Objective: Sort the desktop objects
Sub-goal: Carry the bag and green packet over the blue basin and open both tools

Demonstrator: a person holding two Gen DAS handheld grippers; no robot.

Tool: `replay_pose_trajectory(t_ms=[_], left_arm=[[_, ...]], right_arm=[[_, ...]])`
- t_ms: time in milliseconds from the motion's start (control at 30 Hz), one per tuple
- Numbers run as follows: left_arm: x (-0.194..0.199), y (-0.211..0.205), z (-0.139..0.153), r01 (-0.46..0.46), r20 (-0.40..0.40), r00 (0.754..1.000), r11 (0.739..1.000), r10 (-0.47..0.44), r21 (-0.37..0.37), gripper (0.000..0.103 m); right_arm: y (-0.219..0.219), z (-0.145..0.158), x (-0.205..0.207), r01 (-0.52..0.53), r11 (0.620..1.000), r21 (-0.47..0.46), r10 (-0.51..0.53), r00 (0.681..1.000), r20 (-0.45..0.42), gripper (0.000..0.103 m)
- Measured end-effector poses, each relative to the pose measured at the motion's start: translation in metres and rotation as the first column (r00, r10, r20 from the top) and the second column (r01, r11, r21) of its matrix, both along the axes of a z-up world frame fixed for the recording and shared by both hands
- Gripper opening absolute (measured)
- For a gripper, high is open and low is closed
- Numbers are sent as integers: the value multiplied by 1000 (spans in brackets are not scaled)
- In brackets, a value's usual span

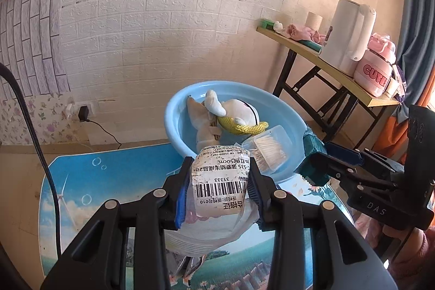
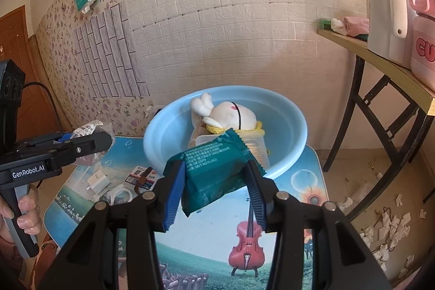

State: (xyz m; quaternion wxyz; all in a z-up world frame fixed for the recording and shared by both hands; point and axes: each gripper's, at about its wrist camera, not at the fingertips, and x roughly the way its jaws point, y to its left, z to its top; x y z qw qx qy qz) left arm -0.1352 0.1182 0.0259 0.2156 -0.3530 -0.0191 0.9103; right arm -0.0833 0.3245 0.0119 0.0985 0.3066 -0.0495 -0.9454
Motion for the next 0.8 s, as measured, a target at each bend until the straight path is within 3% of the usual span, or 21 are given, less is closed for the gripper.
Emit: replay_pose_trajectory(t_ms=[333,400,467,567,800], left_arm=[[-45,28,-10,38,15,999,999,-38,-27,37],[-52,31,-13,41,28,999,999,-40,-24,43],[-56,33,-15,43,36,998,999,-42,-30,58],[-55,32,-14,37,8,999,999,-37,-31,74],[-49,13,-18,-8,18,1000,999,9,-42,77]], right_arm=[[18,-1,-46,20,1000,5,-20,1000,-6,44],[21,-2,-54,27,1000,0,-27,1000,-4,46],[22,-3,-59,29,1000,-3,-29,1000,10,47],[19,-6,-62,22,1000,13,-22,1000,13,53],[18,-12,-53,25,1000,-4,-25,999,38,55]])
